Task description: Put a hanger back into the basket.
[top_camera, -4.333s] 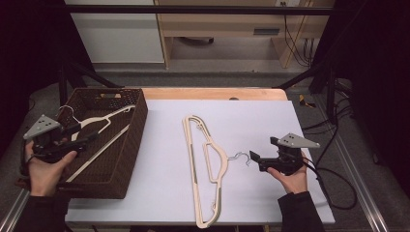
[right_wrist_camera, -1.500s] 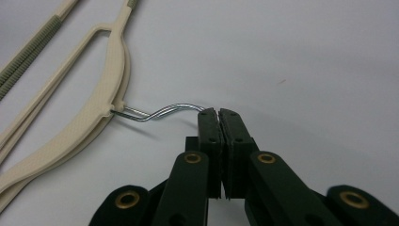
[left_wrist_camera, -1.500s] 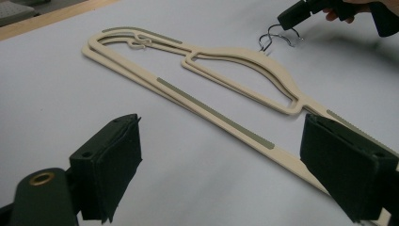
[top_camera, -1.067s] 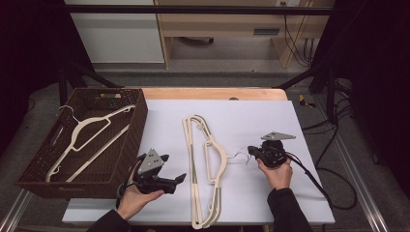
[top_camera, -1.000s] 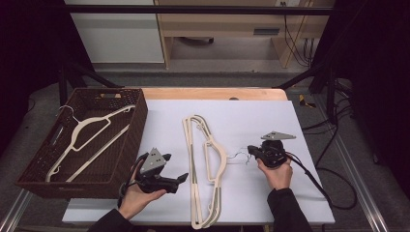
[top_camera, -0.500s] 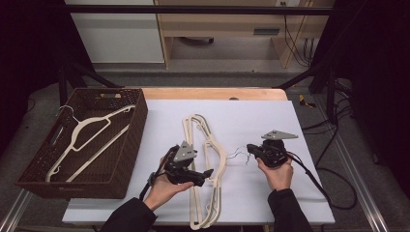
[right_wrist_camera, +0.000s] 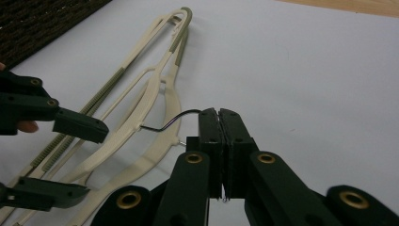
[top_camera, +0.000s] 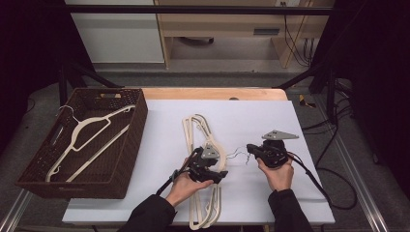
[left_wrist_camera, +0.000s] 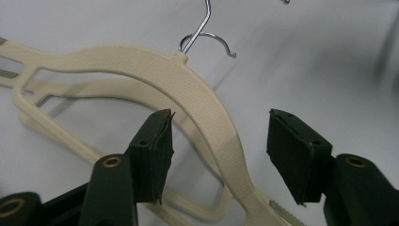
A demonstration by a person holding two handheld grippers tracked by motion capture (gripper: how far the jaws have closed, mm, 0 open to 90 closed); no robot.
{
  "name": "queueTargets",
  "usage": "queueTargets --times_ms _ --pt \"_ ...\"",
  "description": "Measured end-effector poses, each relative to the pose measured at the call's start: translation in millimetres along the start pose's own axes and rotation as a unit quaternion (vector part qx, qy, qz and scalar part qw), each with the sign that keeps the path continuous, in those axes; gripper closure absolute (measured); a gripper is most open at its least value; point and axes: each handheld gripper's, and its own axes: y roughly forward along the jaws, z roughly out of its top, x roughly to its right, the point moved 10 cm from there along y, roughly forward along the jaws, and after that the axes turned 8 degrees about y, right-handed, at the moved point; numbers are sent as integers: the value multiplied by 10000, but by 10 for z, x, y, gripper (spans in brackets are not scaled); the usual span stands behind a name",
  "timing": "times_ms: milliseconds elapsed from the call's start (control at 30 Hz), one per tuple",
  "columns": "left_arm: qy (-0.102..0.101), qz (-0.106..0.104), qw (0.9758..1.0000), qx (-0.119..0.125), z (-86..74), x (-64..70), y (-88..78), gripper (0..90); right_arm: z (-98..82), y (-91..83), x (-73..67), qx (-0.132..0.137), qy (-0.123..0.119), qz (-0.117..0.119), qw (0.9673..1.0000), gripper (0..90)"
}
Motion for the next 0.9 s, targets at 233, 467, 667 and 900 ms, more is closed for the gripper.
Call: queueTargets --times_ms 233,467,667,900 --pt "43 -25 9995 -327 -79 57 139 601 -1 -10 -3 -8 -2 15 10000 892" --pt "-178 106 9989 -429 -117 22 96 700 15 -50 -60 7 -42 142 9999 887" --pt "-307 284 9987 -285 -119 -32 -32 751 120 -145 -158 362 -226 547 9976 750" --pt "-299 404 9986 -178 -115 -95 -243 759 252 -306 -208 798 -307 680 9940 626"
